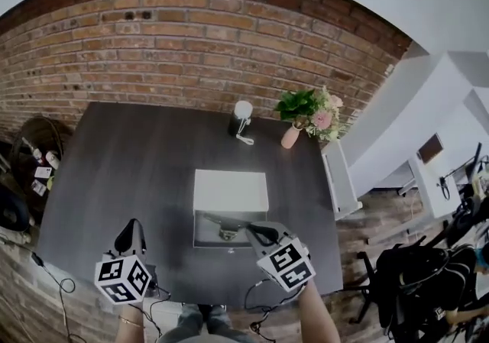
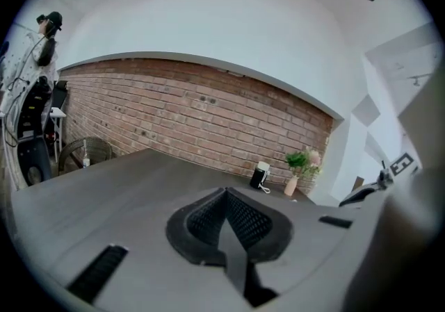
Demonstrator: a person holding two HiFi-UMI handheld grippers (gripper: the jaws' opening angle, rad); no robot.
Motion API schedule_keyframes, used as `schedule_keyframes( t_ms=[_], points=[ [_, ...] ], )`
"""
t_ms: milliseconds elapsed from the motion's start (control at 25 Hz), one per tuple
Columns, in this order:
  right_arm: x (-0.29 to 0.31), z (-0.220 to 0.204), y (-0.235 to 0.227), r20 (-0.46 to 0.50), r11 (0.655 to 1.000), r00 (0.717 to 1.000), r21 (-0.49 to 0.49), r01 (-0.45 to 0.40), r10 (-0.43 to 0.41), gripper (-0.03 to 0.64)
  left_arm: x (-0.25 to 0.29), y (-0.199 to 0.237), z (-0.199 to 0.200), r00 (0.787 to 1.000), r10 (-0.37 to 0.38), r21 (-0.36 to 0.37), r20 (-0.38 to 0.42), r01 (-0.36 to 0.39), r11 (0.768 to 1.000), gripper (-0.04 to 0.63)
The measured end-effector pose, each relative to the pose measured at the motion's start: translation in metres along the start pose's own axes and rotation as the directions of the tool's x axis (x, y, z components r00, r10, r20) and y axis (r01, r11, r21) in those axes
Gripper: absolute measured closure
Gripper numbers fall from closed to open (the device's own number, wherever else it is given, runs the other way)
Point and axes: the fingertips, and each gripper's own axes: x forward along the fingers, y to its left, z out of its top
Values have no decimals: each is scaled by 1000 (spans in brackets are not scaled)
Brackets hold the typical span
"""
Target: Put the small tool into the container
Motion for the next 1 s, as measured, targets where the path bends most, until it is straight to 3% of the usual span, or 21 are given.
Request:
schedule_keyframes(
  t_ms=[160,320,400,520,640,1000],
  points=[
    [-35,21,-8,96,990,989,101,103,-113,612,5,-20,22,997,-62,6,35,61,998,594],
    [-71,34,-25,183,948,945,220,231,-273,612,13,-50,44,988,-134,29,74,133,991,594],
    [-90,37,-37,222,908,898,278,315,-379,612,15,-65,55,982,-164,49,92,160,986,594],
    [-118,37,-52,259,820,799,371,437,-543,614,17,-84,67,974,-195,77,114,187,979,594],
    [-135,35,-61,267,758,736,440,482,-623,614,18,-101,70,968,-222,103,119,210,972,594],
    [-149,25,-75,244,706,697,488,513,-675,614,18,-123,66,962,-250,132,110,235,963,594]
  ],
)
